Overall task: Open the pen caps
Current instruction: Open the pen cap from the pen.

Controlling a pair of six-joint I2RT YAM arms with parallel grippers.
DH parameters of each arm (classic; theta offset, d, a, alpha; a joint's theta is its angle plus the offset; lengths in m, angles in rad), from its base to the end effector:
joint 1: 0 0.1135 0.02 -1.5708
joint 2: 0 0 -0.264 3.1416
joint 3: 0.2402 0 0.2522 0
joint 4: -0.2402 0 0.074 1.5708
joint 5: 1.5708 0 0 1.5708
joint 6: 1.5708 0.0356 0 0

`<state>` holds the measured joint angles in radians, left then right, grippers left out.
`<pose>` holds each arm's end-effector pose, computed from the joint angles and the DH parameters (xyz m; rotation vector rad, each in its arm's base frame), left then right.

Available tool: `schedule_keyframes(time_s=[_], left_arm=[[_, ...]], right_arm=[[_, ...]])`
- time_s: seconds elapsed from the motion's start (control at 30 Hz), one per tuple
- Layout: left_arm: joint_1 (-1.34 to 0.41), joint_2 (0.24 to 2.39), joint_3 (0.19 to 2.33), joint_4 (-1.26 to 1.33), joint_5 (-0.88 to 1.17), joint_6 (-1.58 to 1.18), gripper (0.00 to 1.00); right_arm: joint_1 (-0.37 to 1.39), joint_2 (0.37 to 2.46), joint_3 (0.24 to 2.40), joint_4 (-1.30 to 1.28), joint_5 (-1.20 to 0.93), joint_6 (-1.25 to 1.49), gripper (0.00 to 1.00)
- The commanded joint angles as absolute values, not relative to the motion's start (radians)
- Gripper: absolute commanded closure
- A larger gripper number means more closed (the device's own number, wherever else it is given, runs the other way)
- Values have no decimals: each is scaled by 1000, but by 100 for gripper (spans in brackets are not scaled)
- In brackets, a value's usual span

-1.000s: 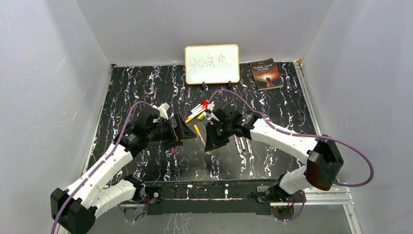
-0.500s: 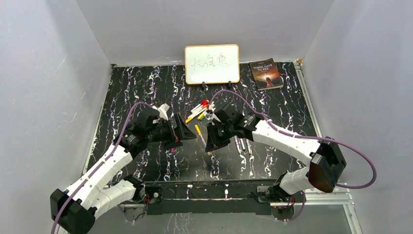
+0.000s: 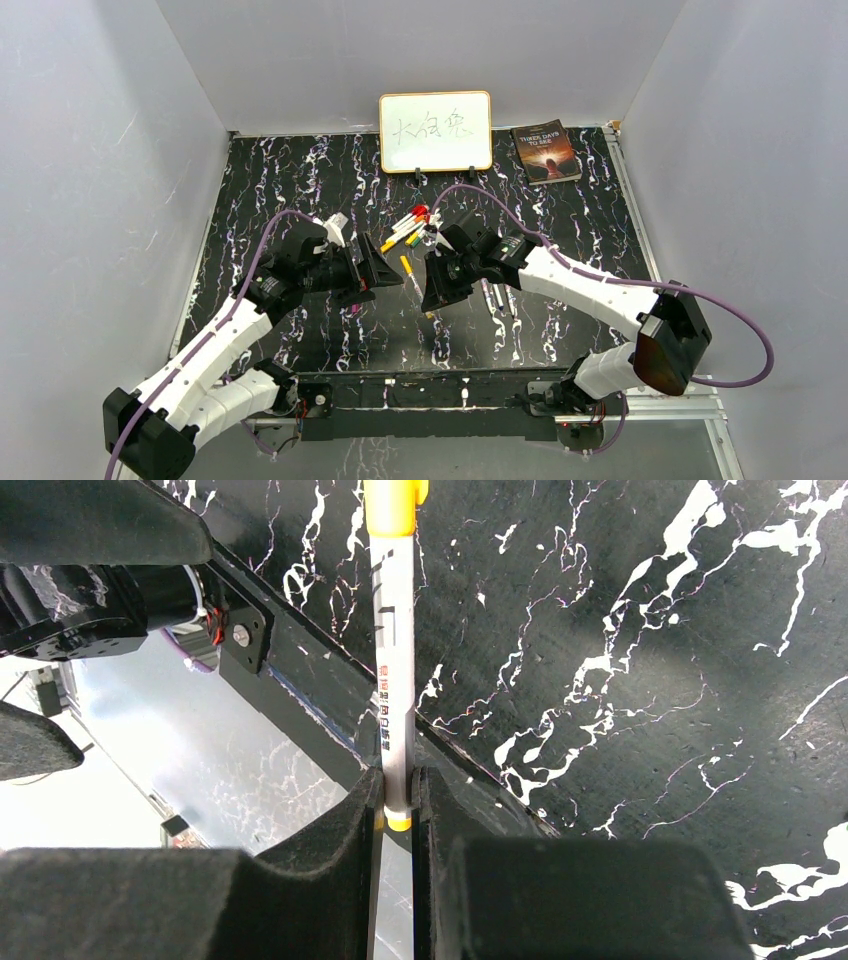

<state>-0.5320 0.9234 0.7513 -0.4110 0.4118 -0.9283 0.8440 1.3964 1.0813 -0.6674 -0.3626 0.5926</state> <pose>0.1663 -0.1144 0.2825 -0.2058 2.3828 -1.2233 0.1801 0.2215 0.2654 -0.5018 2.7396 0.9382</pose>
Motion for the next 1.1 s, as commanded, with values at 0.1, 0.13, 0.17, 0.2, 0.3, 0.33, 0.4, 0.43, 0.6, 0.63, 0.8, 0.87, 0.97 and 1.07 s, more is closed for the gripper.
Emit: schedule_keyframes(time_s=[0.1,0.13,0.17,0.2,0.3,0.33,0.4,0.43,0.6,0.63,0.8,0.87,0.97,1.07], left_arm=[[-528,891,737,-407,438,-944,2],[-529,887,735,-405,436,-946,2],[-529,885,731,-404,435,-950,2],[-529,883,727,-401,433,-954,2],[-529,877,716,-391,431,-970,2],[-529,876,712,-386,431,-976,2],[-528,872,706,-377,428,-988,2],[-529,868,704,-374,425,-992,1],[-529,845,679,-357,405,-1020,2],[-529,843,674,-354,404,-1024,2],[-528,833,660,-343,392,-1044,2],[-529,828,658,-347,384,-1047,2],[-529,819,655,-348,378,-1052,2],[-528,815,648,-344,375,-1057,3]], right_arm=[[848,1356,1083,-606,-377,607,100],[849,1355,1083,-605,-381,608,100],[851,1353,1082,-603,-383,611,100],[853,1352,1081,-600,-386,614,100],[868,1350,1076,-583,-404,628,100],[874,1351,1075,-580,-403,633,100],[892,1356,1079,-573,-406,643,100],[901,1358,1082,-569,-405,648,100],[960,1379,1102,-552,-399,676,100],[978,1385,1108,-550,-391,681,100],[1039,1395,1118,-521,-359,720,100],[1055,1397,1122,-509,-354,731,100],[1074,1396,1130,-506,-336,742,100],[1080,1390,1135,-505,-325,747,100]])
